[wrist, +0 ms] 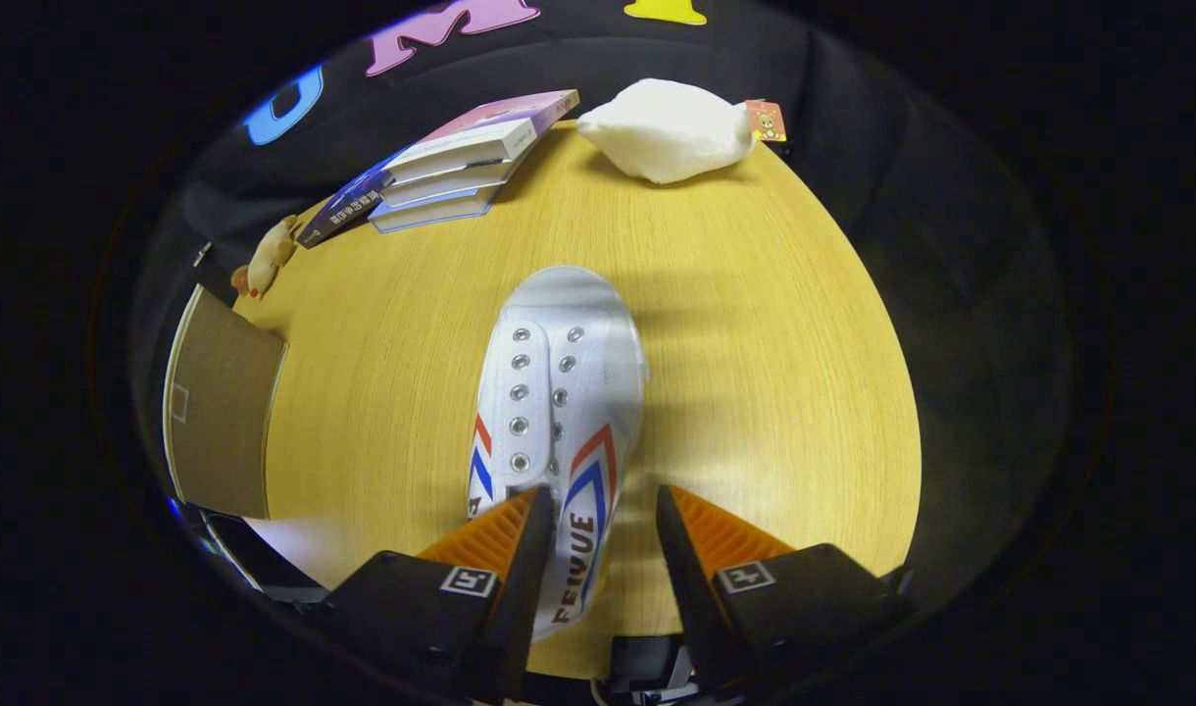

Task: Open the storage box then place both shoes into the box .Put the left shoe in first, then the right shoe, with the right side of both shoes facing outward in a uniform manner.

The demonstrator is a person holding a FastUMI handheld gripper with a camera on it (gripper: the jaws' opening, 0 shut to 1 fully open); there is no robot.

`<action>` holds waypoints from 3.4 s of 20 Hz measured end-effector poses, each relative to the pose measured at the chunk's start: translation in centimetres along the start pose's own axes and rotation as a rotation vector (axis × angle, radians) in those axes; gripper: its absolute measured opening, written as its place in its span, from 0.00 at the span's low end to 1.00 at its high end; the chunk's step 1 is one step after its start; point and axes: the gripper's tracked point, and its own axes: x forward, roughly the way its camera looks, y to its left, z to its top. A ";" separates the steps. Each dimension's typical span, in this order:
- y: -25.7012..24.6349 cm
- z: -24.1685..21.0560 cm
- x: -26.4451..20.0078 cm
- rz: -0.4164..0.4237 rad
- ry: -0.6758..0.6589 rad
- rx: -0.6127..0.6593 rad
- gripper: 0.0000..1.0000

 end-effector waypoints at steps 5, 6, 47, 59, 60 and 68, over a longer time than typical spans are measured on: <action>0.2 0.1 0.4 0.041 0.013 0.058 0.37; 0.2 -0.1 0.2 0.049 0.015 0.068 0.33; 40.4 5.7 -17.9 0.418 -0.141 0.153 0.07; 45.9 2.5 -12.7 0.315 -0.011 0.112 0.07; 45.7 2.3 -12.1 0.289 -0.004 0.100 0.07; 48.4 4.3 -13.3 0.355 -0.076 0.043 0.84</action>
